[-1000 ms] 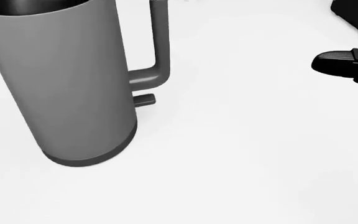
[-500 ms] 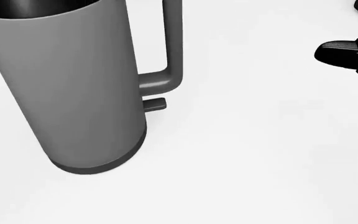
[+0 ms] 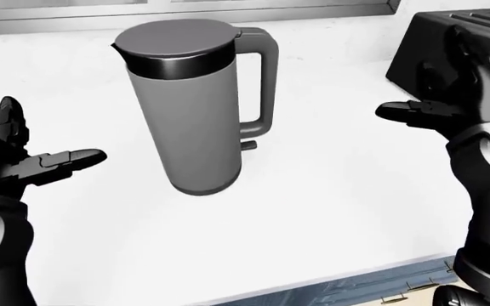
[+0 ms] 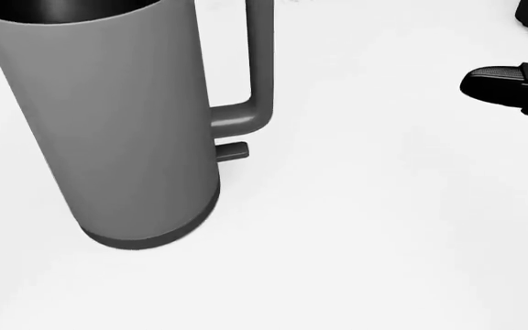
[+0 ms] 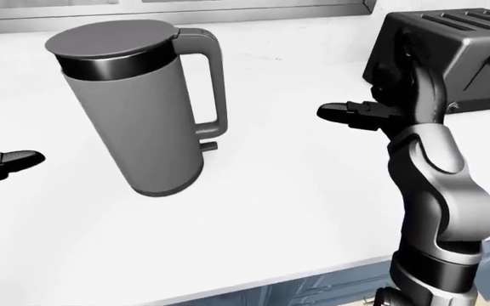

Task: Press the button to open the lid of the electric kettle.

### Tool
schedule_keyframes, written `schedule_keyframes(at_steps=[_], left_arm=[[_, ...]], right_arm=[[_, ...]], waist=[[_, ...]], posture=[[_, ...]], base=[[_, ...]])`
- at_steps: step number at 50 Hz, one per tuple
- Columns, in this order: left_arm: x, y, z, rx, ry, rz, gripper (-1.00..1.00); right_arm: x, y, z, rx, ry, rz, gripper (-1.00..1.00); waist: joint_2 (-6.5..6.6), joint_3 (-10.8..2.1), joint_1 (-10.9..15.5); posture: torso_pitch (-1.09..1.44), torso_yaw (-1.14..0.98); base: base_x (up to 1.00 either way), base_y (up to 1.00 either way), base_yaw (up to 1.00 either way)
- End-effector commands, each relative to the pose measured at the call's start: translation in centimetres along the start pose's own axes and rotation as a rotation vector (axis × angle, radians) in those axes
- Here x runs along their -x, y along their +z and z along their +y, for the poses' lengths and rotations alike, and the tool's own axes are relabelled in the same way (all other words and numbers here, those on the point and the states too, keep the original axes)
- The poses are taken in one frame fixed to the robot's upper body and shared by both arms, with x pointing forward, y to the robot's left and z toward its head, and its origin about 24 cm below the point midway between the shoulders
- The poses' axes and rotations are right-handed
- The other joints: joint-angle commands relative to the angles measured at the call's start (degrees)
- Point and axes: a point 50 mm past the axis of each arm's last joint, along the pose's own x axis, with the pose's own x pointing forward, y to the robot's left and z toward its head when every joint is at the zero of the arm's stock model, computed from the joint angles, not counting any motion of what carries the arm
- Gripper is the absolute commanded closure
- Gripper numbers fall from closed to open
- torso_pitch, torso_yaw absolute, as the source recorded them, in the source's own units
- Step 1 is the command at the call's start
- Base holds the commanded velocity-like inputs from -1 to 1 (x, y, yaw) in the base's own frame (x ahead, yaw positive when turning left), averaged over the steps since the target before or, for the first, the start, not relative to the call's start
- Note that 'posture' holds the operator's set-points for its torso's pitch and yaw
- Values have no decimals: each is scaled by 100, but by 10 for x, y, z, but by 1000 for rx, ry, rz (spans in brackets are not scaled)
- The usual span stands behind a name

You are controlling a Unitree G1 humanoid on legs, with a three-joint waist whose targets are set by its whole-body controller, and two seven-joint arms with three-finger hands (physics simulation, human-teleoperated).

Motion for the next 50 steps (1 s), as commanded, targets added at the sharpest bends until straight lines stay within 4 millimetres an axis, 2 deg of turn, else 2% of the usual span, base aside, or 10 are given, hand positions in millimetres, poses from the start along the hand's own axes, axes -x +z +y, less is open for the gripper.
schedule_keyframes(at_steps=[1, 15, 34, 40, 50], left_arm=[[1, 18, -1, -14, -4, -95, -100], [1, 23, -3, -1, -16, -105, -100], [2, 25, -4, 9, -20, -120, -100], [1, 25, -4, 10, -17, -126, -100], [1, 25, -6, 0, -16, -115, -100]], right_arm=[[2, 20, 1, 5, 5, -96, -100], [2, 21, 1, 4, 6, -97, -100], [2, 21, 1, 3, 7, -96, -100], [1, 19, 1, -1, 4, -96, -100], [-3, 12, 4, 43, -4, -76, -100]], waist=[[11, -145, -1], [15, -624, 11], [26, -1368, 45], [20, -1461, 58], [22, -1489, 63]], posture=[[-9, 0], [-21, 0], [-33, 0], [-33, 0], [-33, 0]], base=[[0, 0, 0], [0, 0, 0], [0, 0, 0], [0, 0, 0], [0, 0, 0]])
